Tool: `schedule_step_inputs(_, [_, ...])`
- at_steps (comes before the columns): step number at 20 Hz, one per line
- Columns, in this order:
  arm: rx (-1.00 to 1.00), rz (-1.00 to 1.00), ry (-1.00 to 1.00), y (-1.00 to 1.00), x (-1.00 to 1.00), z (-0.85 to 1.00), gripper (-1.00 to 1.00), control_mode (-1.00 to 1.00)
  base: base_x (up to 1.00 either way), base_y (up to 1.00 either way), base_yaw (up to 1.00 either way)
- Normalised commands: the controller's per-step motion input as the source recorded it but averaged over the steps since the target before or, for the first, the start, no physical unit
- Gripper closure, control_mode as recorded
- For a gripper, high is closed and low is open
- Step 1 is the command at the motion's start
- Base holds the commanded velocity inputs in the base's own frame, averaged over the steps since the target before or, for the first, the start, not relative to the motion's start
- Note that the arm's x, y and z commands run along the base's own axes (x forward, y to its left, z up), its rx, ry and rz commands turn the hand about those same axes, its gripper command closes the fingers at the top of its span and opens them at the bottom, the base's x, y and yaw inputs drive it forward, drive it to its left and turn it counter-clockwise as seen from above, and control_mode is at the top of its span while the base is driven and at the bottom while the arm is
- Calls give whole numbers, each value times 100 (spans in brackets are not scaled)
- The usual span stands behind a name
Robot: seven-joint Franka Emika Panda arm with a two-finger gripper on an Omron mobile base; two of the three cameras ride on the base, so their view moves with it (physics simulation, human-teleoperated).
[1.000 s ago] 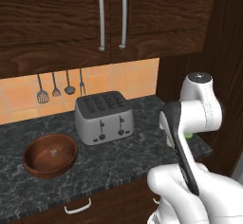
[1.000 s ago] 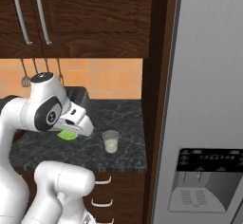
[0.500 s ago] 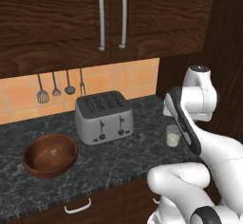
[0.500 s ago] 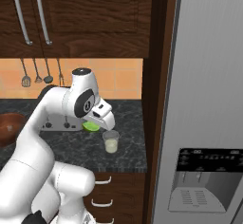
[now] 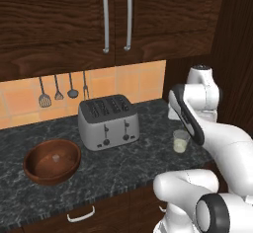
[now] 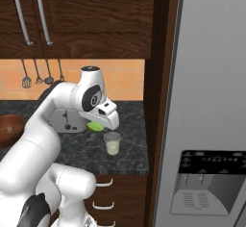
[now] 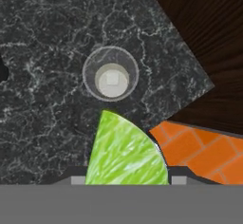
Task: Grab a lemon wedge from the fridge and one ice cube from the ice bowl, and put them in the glass of lemonade.
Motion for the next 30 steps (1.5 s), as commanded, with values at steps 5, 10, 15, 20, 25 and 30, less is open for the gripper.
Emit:
schedule_step_inputs(5, [0,0,0,0,0,-16,100,-100,0,0,0])
schedule_step_inputs(10, [0,0,0,0,21,-13,100,-100,0,0,0])
schedule_step_inputs(15, [0,0,0,0,46,0,100,-100,0,0,0])
schedule_step_inputs(20, [0,0,0,-19,43,0,100,-100,0,0,0])
schedule_step_inputs(25, [0,0,0,-7,38,-15,100,-100,0,0,0])
schedule_step_inputs(30, [0,0,-1,0,19,-52,100,-100,0,0,0])
